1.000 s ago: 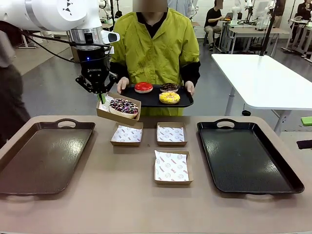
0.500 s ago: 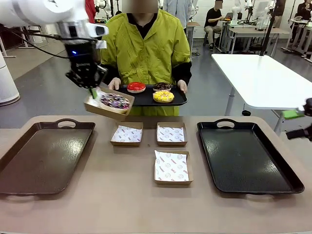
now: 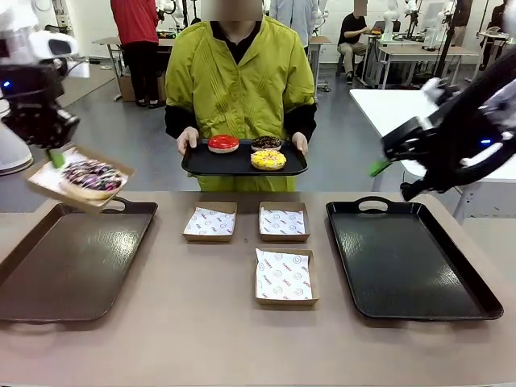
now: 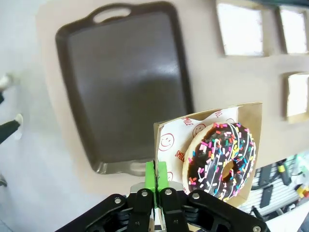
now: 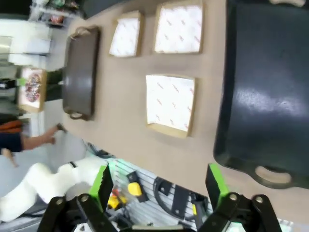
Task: Individually package the donuts and arrange them on the tray.
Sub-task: Place the picked Paper togo box on the Handle tray while simultaneously picking up another Paper togo box from the table with the other hand.
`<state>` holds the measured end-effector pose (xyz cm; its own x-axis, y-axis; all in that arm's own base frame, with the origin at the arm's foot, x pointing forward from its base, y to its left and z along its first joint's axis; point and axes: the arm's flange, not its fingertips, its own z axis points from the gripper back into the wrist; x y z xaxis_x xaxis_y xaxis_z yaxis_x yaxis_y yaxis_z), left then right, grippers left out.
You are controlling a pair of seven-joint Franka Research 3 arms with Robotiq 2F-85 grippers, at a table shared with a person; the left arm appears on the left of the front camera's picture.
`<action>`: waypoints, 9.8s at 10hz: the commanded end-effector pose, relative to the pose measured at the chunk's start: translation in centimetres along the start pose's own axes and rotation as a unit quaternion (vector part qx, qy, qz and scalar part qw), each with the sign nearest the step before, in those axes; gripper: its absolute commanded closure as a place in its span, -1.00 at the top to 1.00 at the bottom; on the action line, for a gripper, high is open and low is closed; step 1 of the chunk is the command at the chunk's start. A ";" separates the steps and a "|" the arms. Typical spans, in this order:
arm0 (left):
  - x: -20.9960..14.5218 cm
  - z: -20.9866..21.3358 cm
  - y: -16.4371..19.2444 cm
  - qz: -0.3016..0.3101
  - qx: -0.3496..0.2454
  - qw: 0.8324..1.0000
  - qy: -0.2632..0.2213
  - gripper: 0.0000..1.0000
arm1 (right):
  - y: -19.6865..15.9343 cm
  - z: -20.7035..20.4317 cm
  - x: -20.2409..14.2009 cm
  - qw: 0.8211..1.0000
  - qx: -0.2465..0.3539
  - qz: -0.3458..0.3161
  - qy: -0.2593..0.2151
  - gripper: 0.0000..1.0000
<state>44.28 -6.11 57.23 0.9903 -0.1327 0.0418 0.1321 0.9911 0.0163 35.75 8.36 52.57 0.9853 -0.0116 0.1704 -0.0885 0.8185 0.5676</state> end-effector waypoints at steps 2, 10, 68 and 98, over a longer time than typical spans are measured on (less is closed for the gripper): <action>-2.0 -4.6 2.8 -0.012 0.019 1.000 -0.004 -0.98 | 2.8 -5.6 2.6 0.993 -0.097 -0.018 0.059 1.00; -3.3 -9.3 4.7 0.016 0.010 1.000 0.014 -0.98 | 5.3 -11.1 0.9 0.989 -0.131 0.001 0.071 1.00; -11.2 -11.7 13.3 0.054 -0.339 0.936 -0.083 1.00 | 12.7 -14.6 3.4 0.961 -0.270 -0.025 0.046 -1.00; -14.8 -15.2 25.9 0.183 -0.552 0.811 -0.063 1.00 | 14.8 -16.6 14.4 0.955 -0.280 -0.074 0.068 -1.00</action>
<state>33.83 21.53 41.82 0.9694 0.2380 -0.0607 -0.1476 0.3666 -0.9186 51.08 29.92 49.92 0.9942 -0.1068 -0.0089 0.1071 0.9930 0.0497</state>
